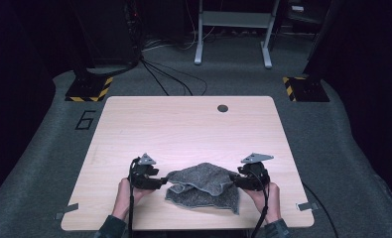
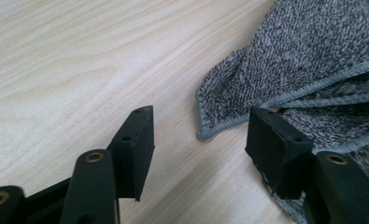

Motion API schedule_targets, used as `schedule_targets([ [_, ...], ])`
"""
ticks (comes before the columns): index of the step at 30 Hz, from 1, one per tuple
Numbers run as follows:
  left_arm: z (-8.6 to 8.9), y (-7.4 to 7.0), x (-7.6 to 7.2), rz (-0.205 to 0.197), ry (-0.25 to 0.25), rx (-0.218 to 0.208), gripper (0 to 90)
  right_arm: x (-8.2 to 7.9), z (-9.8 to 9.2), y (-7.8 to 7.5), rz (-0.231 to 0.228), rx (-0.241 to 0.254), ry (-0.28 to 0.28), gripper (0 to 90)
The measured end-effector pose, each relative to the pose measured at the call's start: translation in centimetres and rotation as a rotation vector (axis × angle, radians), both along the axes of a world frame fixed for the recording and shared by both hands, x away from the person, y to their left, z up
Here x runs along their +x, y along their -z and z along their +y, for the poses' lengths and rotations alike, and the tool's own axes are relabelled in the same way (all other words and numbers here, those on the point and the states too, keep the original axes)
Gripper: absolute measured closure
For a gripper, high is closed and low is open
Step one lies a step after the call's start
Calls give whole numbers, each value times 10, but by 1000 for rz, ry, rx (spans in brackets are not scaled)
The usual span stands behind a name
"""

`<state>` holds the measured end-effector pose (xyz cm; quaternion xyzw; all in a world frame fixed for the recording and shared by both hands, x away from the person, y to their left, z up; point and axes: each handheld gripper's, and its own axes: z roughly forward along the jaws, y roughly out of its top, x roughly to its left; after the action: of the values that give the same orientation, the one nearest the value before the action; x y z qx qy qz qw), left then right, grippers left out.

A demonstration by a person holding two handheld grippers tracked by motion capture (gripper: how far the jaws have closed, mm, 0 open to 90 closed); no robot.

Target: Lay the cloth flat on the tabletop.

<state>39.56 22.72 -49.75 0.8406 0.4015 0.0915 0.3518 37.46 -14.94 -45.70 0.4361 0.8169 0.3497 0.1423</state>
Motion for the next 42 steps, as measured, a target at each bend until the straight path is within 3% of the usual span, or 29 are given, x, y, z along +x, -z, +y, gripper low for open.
schedule_targets([
  [7,-7,4,2,5,11,24,392,-14,8,-1,20,52,-60,424],
  [18,-15,12,1,15,7,51,399,-29,20,3,53,102,-92,296],
  [21,-18,12,0,5,15,72,412,-29,31,7,53,53,-113,379],
  [25,-22,12,-1,-19,25,107,458,-28,34,10,59,9,-92,495],
  [28,-26,12,-5,-56,33,143,581,-26,34,13,58,-2,-70,623],
  [30,-27,12,-6,-61,36,142,600,-25,32,14,67,-8,-82,641],
  [33,-28,12,-7,-62,54,141,689,-22,29,19,67,-4,-79,740],
  [42,-29,13,-9,-81,49,135,819,-20,25,21,63,-3,-59,845],
])
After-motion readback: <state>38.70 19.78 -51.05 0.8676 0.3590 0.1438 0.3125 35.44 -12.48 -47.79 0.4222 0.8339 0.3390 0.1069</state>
